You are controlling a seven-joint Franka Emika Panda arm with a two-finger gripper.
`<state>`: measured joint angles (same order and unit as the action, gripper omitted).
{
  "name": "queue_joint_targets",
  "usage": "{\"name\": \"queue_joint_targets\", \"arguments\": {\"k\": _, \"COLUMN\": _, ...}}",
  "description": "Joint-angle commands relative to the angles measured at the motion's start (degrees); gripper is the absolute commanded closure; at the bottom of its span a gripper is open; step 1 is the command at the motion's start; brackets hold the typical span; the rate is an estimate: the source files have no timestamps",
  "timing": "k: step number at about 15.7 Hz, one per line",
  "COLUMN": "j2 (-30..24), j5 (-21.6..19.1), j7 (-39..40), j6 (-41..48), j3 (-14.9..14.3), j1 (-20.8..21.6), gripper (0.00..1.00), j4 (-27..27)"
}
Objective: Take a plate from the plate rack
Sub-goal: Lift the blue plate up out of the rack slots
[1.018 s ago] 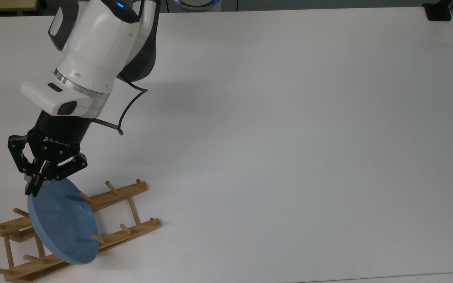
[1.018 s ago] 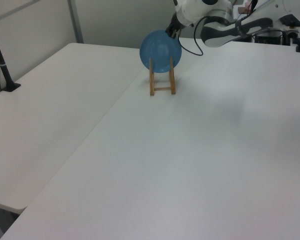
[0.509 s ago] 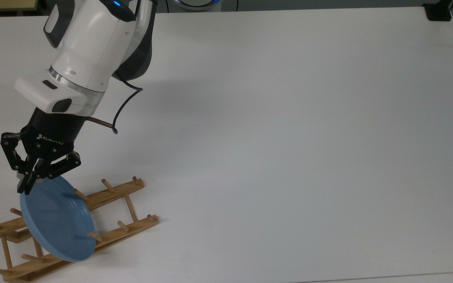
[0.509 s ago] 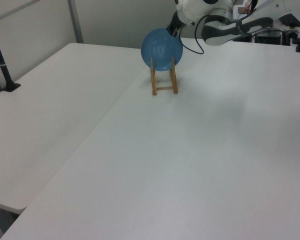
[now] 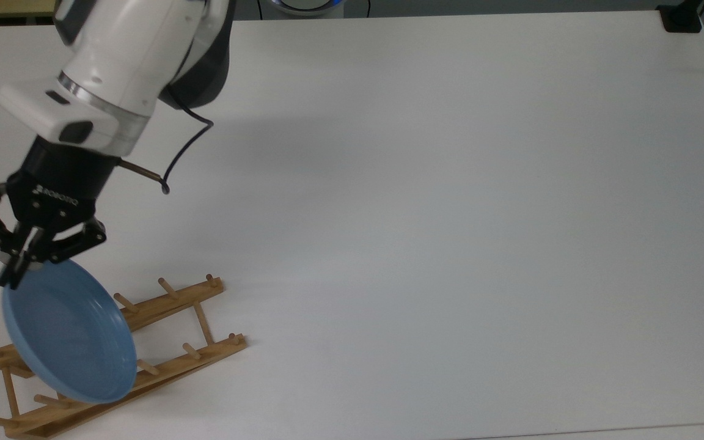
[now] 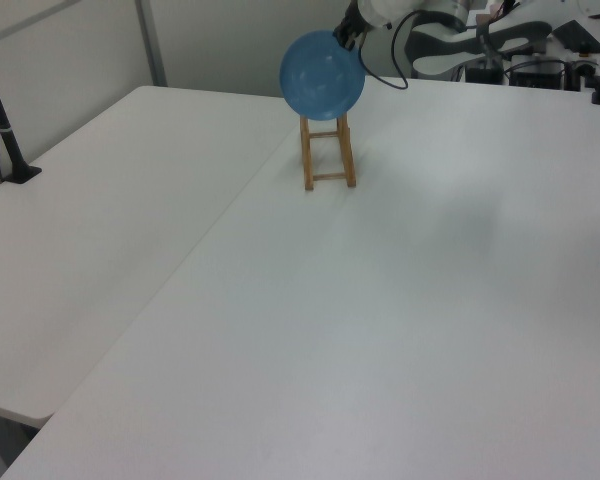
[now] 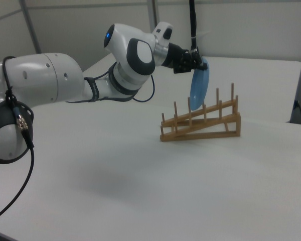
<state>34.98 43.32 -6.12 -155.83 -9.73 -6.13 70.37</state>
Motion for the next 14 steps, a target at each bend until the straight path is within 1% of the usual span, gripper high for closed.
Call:
{"name": "queue_joint_targets", "arguments": {"k": 1, "j2": -2.99, "j5": 1.24, "j7": -0.64, "j6": 0.00, "j3": -0.02, "j1": -0.37, "gripper": 1.00, "j4": 1.18}}
{"name": "queue_joint_targets", "arguments": {"k": 5, "j2": -3.69, "j5": 0.28, "j7": -1.17, "j6": 0.00, "j3": 0.15, "j1": -0.37, "gripper": 1.00, "j4": 1.79}}
{"name": "queue_joint_targets", "arguments": {"k": 8, "j2": -4.13, "j5": -2.88, "j7": -1.79, "j6": 0.00, "j3": 0.42, "j1": -0.29, "gripper": 1.00, "j4": 3.81}}
{"name": "queue_joint_targets", "arguments": {"k": 12, "j2": -5.44, "j5": -13.59, "j7": -1.35, "j6": 0.18, "j3": 0.59, "j1": 0.33, "gripper": 1.00, "j4": 6.44}}
{"name": "queue_joint_targets", "arguments": {"k": 14, "j2": -6.85, "j5": -16.85, "j7": -1.26, "j6": 0.18, "j3": 0.77, "j1": 0.50, "gripper": 1.00, "j4": 8.81}}
